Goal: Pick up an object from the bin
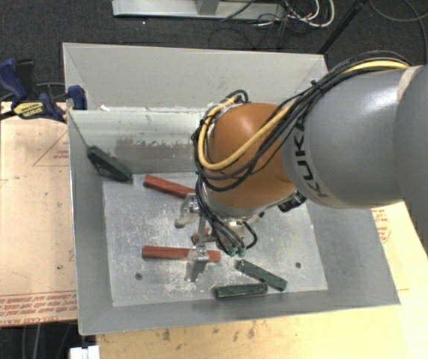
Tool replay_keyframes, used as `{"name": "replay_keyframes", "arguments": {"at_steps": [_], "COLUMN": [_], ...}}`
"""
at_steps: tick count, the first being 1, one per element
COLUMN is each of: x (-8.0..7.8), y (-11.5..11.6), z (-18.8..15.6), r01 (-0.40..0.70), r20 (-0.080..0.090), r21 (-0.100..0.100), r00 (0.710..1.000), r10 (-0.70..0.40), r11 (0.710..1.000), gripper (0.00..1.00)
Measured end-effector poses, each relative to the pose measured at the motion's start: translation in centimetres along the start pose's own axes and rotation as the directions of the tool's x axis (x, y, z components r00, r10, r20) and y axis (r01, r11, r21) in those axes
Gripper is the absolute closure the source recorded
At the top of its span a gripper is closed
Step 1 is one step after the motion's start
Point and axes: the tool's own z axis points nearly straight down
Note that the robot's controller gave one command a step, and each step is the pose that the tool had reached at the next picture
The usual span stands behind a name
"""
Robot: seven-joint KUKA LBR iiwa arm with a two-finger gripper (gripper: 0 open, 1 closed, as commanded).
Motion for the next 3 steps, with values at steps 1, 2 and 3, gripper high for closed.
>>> {"name": "replay_keyframes", "arguments": {"at_steps": [1,2,3], "x": [-0.7,-2.0,-2.0], "y": [0.8,2.1,2.1], "z": [6.6,8.1,8.1], "r01": [-0.197,-0.136,-0.136], "r20": [0.004,0.02,0.02], "r21": [-0.002,-0.007,-0.007], "r00": [0.98,0.99,0.99], "r10": [0.197,0.136,0.136], "r11": [0.98,0.991,0.991], "gripper": [0.0,1.0,1.0]}}
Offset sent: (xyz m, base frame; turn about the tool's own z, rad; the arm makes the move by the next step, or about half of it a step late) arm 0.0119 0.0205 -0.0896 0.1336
